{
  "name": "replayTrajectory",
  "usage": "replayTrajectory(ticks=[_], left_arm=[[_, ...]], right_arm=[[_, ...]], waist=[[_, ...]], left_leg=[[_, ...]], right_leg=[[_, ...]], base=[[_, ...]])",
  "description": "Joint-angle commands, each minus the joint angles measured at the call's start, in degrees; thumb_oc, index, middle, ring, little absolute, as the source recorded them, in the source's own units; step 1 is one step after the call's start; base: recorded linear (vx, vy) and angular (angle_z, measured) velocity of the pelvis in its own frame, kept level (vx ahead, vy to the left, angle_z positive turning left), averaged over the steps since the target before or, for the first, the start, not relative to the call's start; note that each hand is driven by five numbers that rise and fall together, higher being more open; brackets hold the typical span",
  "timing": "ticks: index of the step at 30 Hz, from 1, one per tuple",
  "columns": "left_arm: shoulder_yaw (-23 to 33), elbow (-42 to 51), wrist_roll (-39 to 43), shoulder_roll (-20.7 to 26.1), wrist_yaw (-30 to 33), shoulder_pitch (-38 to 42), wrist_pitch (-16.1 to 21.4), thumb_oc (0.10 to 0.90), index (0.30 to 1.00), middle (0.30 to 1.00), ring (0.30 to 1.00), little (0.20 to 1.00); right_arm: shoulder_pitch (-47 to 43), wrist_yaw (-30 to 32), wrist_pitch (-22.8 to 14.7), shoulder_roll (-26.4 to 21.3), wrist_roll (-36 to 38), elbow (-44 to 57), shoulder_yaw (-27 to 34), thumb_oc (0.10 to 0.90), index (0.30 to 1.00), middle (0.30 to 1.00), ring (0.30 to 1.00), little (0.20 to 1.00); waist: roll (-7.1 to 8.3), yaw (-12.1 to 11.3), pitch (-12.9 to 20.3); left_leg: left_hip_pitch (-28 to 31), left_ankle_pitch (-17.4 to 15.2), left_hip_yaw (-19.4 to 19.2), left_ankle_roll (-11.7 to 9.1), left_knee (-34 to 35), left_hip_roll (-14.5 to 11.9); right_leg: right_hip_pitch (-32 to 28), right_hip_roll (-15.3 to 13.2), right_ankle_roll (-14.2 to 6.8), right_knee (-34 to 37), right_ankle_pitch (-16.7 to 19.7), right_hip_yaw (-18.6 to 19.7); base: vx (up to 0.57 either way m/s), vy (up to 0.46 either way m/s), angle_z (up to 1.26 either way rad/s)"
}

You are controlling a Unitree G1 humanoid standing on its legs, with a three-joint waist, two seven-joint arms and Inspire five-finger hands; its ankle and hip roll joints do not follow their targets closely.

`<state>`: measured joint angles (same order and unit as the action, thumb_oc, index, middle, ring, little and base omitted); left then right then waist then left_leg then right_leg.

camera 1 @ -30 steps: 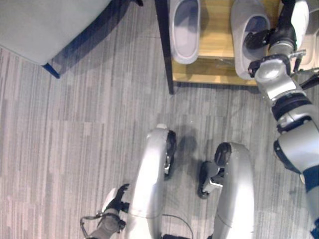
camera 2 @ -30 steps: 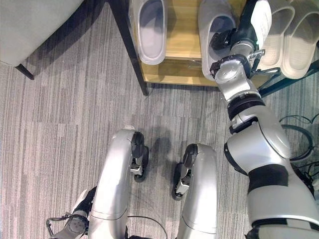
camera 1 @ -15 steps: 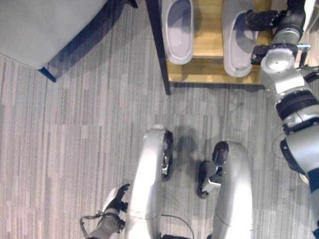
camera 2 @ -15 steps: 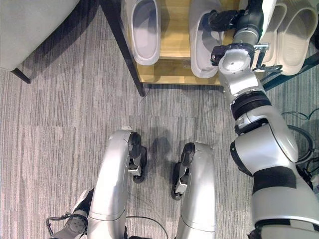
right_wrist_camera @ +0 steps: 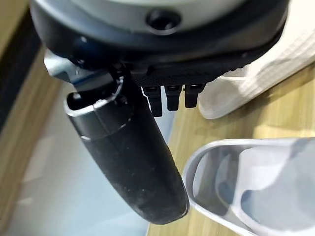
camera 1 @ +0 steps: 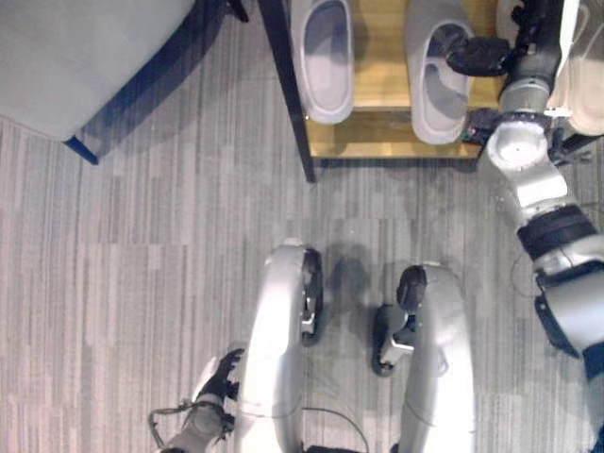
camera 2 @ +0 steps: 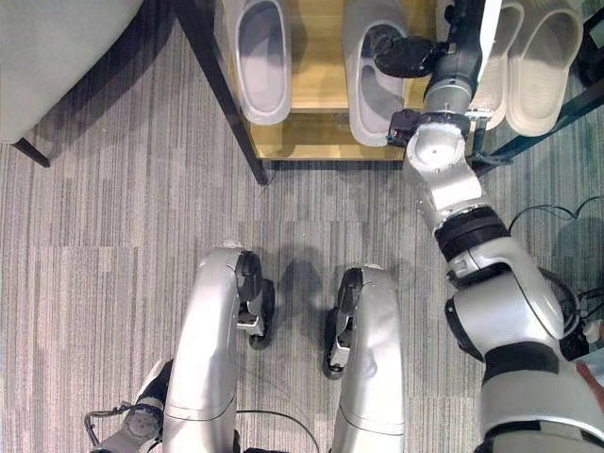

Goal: Arrange the slippers neatly on the shoe rack.

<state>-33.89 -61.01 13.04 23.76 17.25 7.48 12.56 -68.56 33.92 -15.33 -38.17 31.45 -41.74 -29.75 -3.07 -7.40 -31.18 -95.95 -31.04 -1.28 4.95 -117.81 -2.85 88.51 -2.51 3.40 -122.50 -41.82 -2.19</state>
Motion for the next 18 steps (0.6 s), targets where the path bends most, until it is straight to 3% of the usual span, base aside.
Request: replayTrajectory(ticks=[1,10,18], left_arm=[[-2.45,-0.23,-1.85,-0.57,1.29,-5.57,-0.26,0.8,0.9,0.9,0.9,0.9],[-1.28,-0.17,-2.84,-1.03,2.05,-5.08,-0.63,0.8,0.9,0.9,0.9,0.9],[-0.96,-0.47,-3.06,-1.2,2.5,-4.86,-0.83,0.8,0.9,0.9,0.9,0.9]], right_arm=[[-2.69,3.33,-6.95,-5.2,-4.71,10.21,6.4,0.8,0.9,0.9,0.9,0.9],[6.99,2.89,-7.13,-2.28,-4.99,13.21,12.62,0.8,0.9,0.9,0.9,0.9],[7.61,2.47,-8.94,-0.66,-4.19,16.5,13.87,0.8,0.9,0.9,0.9,0.9]], waist=[[0.0,-0.78,1.39],[0.23,-0.34,1.39],[0.3,-0.55,1.39]], left_leg=[[6.0,-16.6,10.63,-1.65,-6.18,2.98],[6.0,-16.43,10.1,-1.47,-6.18,3.27],[6.0,-16.38,10.02,-1.51,-6.39,3.54]], right_leg=[[1.44,-3.82,2.49,3.39,1.41,3.18],[1.44,-3.68,2.59,3.1,1.14,3.54],[1.44,-3.62,2.54,2.91,1.44,3.66]], base=[[0.0,0.0,0.0],[0.0,0.0,0.0],[0.0,0.0,0.0]])
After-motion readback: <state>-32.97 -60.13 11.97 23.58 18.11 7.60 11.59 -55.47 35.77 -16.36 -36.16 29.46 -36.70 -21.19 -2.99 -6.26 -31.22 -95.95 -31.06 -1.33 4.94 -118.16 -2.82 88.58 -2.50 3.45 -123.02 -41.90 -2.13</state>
